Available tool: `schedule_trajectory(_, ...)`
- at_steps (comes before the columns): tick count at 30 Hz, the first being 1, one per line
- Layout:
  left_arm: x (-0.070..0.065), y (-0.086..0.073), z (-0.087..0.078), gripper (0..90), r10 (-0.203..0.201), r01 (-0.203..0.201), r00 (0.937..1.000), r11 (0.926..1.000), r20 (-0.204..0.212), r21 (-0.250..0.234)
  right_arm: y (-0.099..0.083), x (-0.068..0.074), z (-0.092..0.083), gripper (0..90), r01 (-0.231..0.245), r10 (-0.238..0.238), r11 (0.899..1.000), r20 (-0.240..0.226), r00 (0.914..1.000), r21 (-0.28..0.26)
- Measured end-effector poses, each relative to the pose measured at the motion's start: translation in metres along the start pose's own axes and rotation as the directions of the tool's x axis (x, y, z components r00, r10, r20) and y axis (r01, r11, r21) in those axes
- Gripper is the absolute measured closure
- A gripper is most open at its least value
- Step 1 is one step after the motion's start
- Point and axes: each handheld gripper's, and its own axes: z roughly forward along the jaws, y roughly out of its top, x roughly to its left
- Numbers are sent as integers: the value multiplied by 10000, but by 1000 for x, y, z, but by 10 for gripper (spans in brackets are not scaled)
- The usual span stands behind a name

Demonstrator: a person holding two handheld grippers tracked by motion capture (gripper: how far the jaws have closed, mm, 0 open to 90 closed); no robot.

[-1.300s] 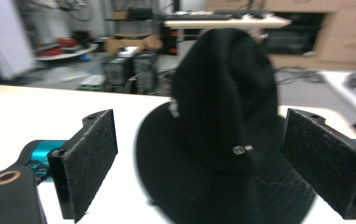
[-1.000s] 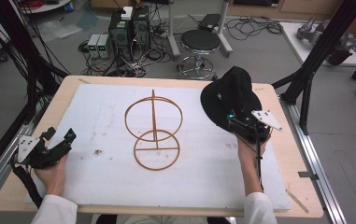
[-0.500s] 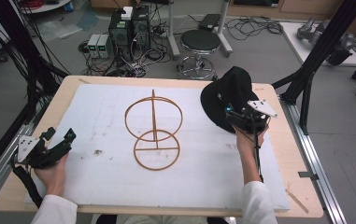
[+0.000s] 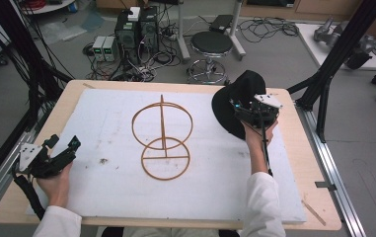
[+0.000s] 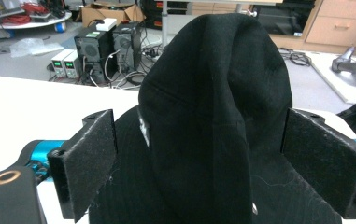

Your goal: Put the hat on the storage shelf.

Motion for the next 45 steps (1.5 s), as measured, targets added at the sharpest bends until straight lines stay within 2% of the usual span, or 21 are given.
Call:
schedule_trajectory(1, 0, 0, 0, 249, 0, 0, 10000, 10000, 0, 0, 0, 0, 0, 99, 0, 0, 10000, 0, 10000, 0)
schedule_trajectory(4, 0, 0, 0, 249, 19, -19, 10000, 10000, -16, 5, 5, -1, 14, 100, -100, 100, 9983, 11, 9999, 577)
schedule_trajectory(9, 1, 0, 1, 249, 6, -6, 10000, 10000, -57, 12, 0, -5, 24, 100, -234, 212, 9980, 367, 9991, 596)
schedule_trajectory(11, 1, 0, 1, 249, 3, -3, 10000, 10000, -31, -17, -6, -14, 32, 101, -577, 539, 9963, 586, 9968, 638)
schedule_trajectory(17, 0, 0, 2, 249, 27, -27, 10000, 10000, -29, -3, -16, -25, 43, 100, -1087, 1059, 9914, 412, 9935, 735)
schedule_trajectory(19, 0, 0, 2, 249, 6, -6, 10000, 10000, -15, -9, -19, -25, 45, 101, -1031, 1013, 9918, 279, 9945, 749)
schedule_trajectory(23, -1, 0, 3, 250, 10, -10, 10000, 10000, -14, -3, -21, -17, 51, 101, -415, 401, 9964, 208, 9990, 740)
schedule_trajectory(25, -2, 0, 3, 249, 27, -27, 10000, 10000, 1, -13, -21, -17, 51, 102, -408, 393, 9971, 250, 9989, 649)
schedule_trajectory(26, -2, 0, 3, 250, 61, -61, 10000, 10000, 29, 12, -21, -17, 51, 158, -604, 596, 9969, 182, 9981, 501)
schedule_trajectory(27, -2, 0, 3, 250, 58, -58, 10000, 10000, 40, 16, -21, -17, 51, 158, -604, 596, 9969, 182, 9981, 501)
schedule_trajectory(31, -3, 0, 3, 250, 60, -60, 10000, 10000, 69, -13, -21, -16, 51, 200, -387, 377, 9975, 167, 9991, 587)
schedule_trajectory(33, -3, 0, 3, 250, 79, -78, 9999, 10000, 62, -13, -21, -14, 52, 249, -90, 82, 9975, 124, 9999, 699)
schedule_trajectory(35, -3, 1, 3, 250, 75, -75, 10000, 10000, 52, -21, -20, -11, 51, 399, 14, -9, 9966, -58, 10000, 818)
schedule_trajectory(37, -3, 0, 3, 250, 73, -73, 10000, 10000, 68, -3, -19, -10, 51, 443, 80, -65, 9964, -183, 9998, 841)
schedule_trajectory(38, -3, 0, 3, 250, 91, -92, 9999, 9999, 96, 57, -19, -7, 50, 554, 272, -270, 9959, -42, 9996, 868)
schedule_trajectory(40, -3, 0, 4, 250, 100, -100, 9999, 9999, 93, 75, -18, -7, 48, 658, 147, -160, 9959, 129, 9998, 891)
schedule_trajectory(41, -3, 0, 4, 250, 100, -100, 9999, 9999, 93, 75, -18, -7, 48, 658, 147, -160, 9959, 129, 9998, 891)
schedule_trajectory(42, -3, 0, 4, 250, 107, -108, 9999, 9999, 93, 74, -17, -12, 46, 756, -295, 280, 9963, 198, 9994, 812)
schedule_trajectory(43, -3, 0, 4, 250, 111, -111, 9999, 9999, 91, 61, -17, -12, 46, 756, -295, 280, 9963, 198, 9994, 812)
schedule_trajectory(44, -3, 0, 3, 250, 112, -113, 9999, 9999, 95, 56, -17, -17, 46, 806, -669, 666, 9948, 55, 9978, 775)
schedule_trajectory(45, -3, 0, 3, 250, 112, -113, 9999, 9999, 95, 56, -17, -17, 46, 806, -669, 666, 9948, 55, 9978, 775)
